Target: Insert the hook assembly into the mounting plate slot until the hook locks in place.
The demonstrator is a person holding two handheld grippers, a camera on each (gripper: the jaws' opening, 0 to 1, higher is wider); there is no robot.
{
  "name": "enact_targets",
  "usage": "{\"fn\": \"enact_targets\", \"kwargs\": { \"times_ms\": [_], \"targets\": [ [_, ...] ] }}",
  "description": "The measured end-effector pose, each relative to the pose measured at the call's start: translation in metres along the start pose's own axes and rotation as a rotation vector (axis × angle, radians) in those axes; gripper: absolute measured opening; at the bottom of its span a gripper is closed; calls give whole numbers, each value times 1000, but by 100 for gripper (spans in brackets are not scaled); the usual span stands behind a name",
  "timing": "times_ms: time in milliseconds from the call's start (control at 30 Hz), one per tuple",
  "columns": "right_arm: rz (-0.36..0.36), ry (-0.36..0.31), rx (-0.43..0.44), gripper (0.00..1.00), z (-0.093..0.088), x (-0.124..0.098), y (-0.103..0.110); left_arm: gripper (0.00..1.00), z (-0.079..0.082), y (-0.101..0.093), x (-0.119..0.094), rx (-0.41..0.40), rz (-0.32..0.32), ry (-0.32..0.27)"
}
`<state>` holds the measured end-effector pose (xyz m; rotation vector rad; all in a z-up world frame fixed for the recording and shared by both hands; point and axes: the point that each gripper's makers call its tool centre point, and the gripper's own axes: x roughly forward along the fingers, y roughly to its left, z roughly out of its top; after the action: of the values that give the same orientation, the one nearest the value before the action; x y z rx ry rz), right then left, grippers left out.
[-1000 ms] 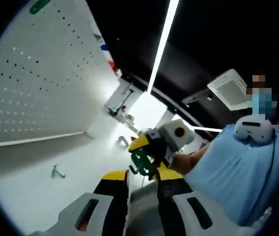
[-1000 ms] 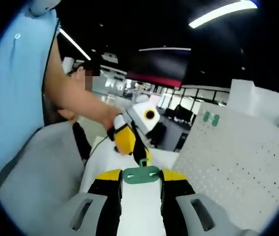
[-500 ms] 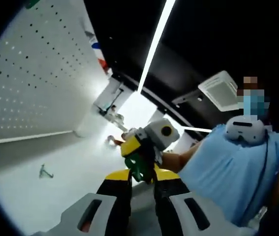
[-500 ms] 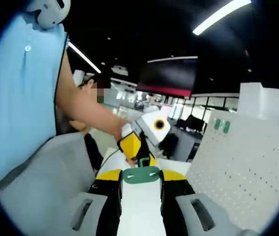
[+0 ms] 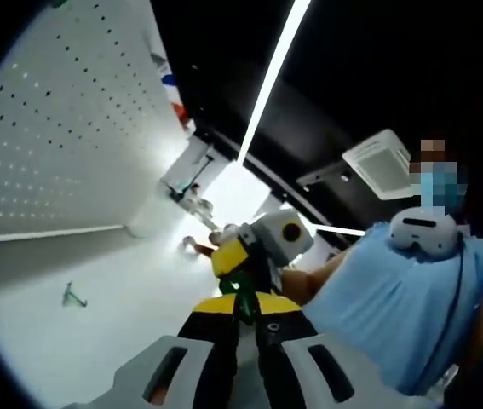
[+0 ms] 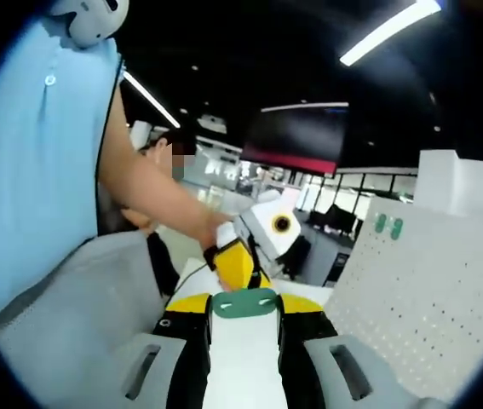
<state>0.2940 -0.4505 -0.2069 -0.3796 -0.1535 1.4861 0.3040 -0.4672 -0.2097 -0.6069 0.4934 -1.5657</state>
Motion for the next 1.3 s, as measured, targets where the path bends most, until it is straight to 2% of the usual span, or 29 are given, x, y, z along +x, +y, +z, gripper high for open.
{"fn": "enact_targets", "kwargs": {
  "times_ms": [400,533,667,733,867,933,1067,1300],
  "targets": [
    [5,7,-24,29,-1,0,0,5,-1,2,0,10,10,3],
    [1,35,-27,29,-5,1,-1,5,-2,5,0,37,29,9],
    [4,58,18,29,-10,1,-2,4,-5,9,1,69,52,21],
    [3,96,48,29,-18,1,-3,4,-5,11,1,88,68,24],
    [5,115,83,28,-24,1,-4,3,-7,15,3,149,110,47],
    [-3,144,128,29,-30,1,-4,3,-9,18,3,181,136,63],
    [1,137,139,29,-30,1,-5,3,-13,23,4,228,184,99],
    [-14,161,196,32,-37,-1,-9,3,-10,31,3,330,281,114]
  ]
}}
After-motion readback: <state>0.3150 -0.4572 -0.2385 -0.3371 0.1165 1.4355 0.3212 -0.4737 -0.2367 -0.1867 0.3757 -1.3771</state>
